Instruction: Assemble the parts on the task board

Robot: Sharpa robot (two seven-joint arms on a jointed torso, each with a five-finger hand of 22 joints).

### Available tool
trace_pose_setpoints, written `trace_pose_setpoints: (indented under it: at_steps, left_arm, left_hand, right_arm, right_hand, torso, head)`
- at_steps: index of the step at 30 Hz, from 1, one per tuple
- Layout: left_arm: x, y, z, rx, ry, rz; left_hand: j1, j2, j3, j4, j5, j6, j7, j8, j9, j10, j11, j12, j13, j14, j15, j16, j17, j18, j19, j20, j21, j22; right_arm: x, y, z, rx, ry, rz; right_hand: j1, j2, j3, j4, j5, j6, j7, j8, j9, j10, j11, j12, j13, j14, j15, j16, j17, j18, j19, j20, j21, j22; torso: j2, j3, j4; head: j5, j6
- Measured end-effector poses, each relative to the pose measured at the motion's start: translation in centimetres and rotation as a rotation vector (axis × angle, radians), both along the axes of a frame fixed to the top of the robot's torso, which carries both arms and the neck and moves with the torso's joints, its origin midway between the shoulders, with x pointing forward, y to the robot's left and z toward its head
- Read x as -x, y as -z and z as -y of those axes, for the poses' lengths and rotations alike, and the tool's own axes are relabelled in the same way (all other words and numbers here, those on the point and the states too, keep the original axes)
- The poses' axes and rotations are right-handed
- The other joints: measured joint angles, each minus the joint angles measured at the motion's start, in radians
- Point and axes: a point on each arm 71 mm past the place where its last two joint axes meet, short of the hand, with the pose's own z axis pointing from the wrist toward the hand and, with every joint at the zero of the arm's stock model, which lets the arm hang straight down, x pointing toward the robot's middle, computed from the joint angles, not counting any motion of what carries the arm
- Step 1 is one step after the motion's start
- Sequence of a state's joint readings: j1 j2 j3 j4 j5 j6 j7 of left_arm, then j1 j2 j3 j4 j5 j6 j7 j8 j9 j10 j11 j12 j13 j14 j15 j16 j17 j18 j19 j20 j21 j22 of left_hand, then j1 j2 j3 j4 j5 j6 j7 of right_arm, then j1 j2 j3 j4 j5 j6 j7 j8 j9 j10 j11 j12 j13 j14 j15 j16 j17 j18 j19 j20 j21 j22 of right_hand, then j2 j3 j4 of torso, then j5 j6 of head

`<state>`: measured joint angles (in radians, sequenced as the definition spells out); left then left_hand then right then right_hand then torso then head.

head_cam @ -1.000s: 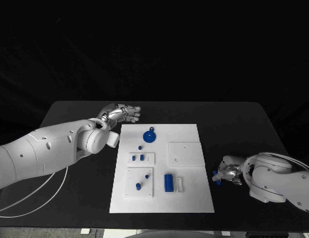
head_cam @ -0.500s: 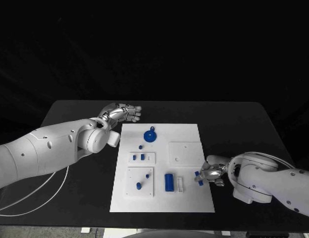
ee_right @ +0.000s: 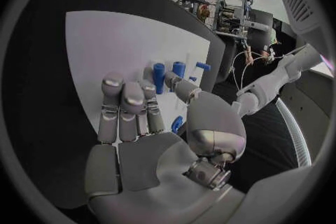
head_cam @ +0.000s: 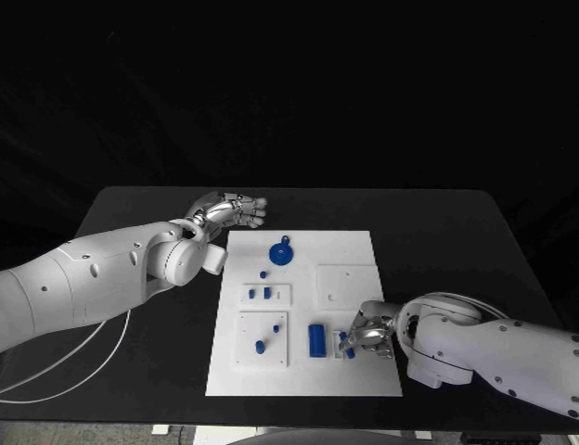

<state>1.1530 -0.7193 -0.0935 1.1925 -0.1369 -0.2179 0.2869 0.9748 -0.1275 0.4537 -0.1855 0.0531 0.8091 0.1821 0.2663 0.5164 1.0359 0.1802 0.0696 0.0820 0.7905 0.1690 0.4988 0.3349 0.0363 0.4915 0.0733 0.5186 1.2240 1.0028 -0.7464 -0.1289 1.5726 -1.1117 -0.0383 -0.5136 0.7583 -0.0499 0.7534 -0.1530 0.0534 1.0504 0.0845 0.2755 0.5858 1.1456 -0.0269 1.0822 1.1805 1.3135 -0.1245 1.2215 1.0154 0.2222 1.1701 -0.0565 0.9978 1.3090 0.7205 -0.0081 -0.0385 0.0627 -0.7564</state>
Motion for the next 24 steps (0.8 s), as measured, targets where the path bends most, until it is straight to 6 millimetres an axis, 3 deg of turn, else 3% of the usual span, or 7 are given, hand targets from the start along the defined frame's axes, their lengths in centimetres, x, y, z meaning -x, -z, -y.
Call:
trace_pose_setpoints:
  at_steps: [24]
  left_arm:
    - [0.00,0.02,0.02,0.000,0.001,-0.001]
  left_hand:
    - [0.000,0.000,0.000,0.000,0.000,0.000,0.000,0.004,0.000,0.000,0.000,0.000,-0.002,0.000,0.000,0.000,0.001,0.000,-0.004,-0.004,0.000,0.001]
  right_arm:
    - [-0.20,0.80,-0.80,0.004,-0.006,0.004]
  right_hand:
    - [-0.004,0.004,0.000,0.000,0.000,0.001,-0.002,0.003,0.004,0.000,0.000,-0.001,0.001,0.001,0.001,0.000,0.000,0.000,0.000,0.000,0.004,0.000]
  torso:
    - [0.000,0.0000,-0.0007]
  head:
    - [0.008,-0.002]
